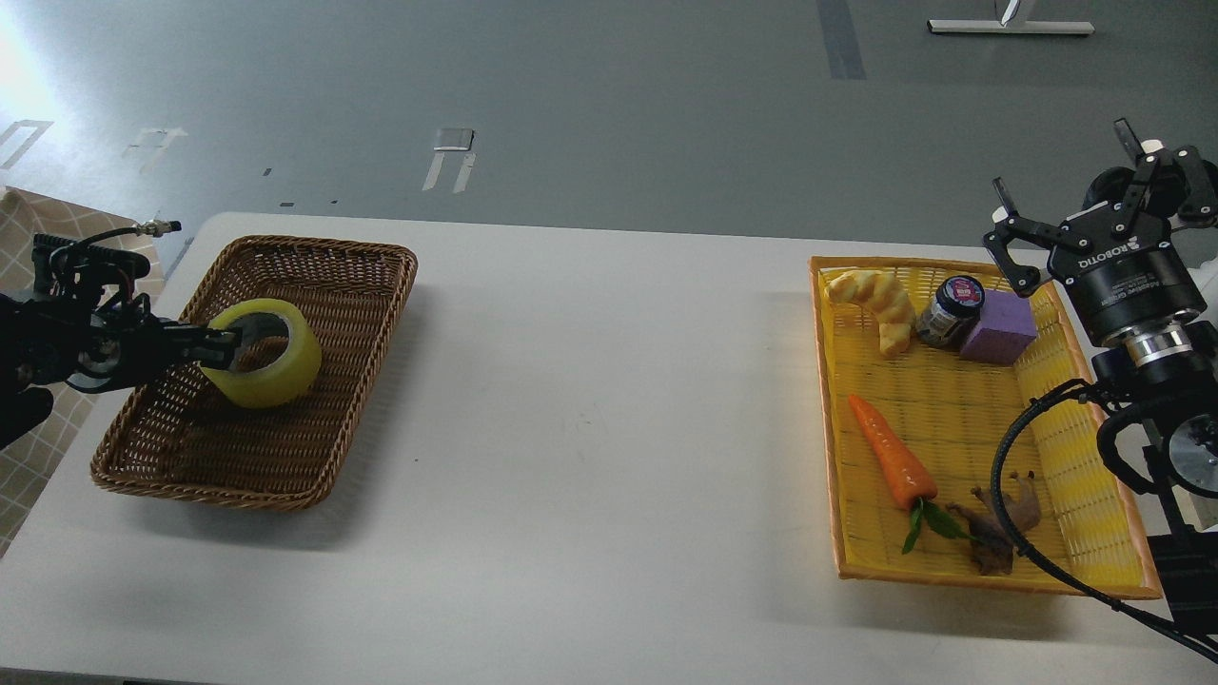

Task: Place and transfer tape with both arms
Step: 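Lower the tape roll into the basket and open the left gripper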

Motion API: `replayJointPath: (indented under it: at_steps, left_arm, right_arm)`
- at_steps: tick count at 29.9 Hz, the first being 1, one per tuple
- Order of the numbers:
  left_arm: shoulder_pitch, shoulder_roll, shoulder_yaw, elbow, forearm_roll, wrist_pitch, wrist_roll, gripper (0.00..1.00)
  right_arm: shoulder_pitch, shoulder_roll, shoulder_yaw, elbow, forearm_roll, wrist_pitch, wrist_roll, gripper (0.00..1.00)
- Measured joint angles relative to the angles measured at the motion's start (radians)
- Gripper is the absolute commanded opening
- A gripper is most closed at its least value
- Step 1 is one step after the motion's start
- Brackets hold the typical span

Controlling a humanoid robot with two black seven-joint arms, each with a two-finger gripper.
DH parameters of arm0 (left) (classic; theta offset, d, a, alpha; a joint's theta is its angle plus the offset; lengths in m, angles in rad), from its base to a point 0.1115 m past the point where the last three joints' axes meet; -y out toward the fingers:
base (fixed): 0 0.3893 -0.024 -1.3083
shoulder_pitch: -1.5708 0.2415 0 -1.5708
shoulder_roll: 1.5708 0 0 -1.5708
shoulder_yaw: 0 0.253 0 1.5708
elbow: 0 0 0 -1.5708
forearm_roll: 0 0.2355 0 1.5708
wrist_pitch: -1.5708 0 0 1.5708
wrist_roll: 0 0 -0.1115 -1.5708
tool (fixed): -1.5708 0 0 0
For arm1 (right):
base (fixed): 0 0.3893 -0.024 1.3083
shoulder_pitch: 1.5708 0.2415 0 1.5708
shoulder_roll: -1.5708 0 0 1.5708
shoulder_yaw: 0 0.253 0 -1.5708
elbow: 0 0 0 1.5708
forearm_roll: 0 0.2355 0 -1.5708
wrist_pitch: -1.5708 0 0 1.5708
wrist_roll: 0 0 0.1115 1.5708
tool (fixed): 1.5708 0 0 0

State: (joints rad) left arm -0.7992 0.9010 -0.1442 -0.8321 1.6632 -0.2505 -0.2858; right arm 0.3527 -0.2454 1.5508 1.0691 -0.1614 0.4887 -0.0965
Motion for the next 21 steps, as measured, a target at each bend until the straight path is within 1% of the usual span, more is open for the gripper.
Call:
replayJointPath:
  at_steps: [14,15,16,18,19,21]
  left_arm:
    - [0.012,-0.007,0.002,0.007,-0.008,-0.004,0.0,0.0]
    - [0.013,-0.007,0.002,0.007,-0.008,-0.004,0.001,0.09]
    - [0.013,-0.008,0.002,0.007,-0.008,-0.004,0.003,0.25]
    - [0.013,-0.008,0.002,0.007,-0.008,-0.004,0.006,0.45]
    - [0.013,-0.008,0.002,0.007,-0.009,-0.004,0.008,0.58]
    - [0.013,-0.008,0.001,0.007,-0.01,-0.004,0.011,0.64]
  right_arm:
    - [0.0,0.0,0.0,0.0,-0.001,0.0,0.0,1.0]
    - [0.0,0.0,0.0,0.0,-0.001,0.0,0.0,1.0]
    - [0.0,0.0,0.0,0.0,-0.001,0.0,0.0,1.0]
    - [0.0,0.0,0.0,0.0,-0.001,0.0,0.0,1.0]
    - [0.0,0.0,0.0,0.0,-0.001,0.0,0.0,1.0]
    - [0.0,0.0,0.0,0.0,-0.001,0.0,0.0,1.0]
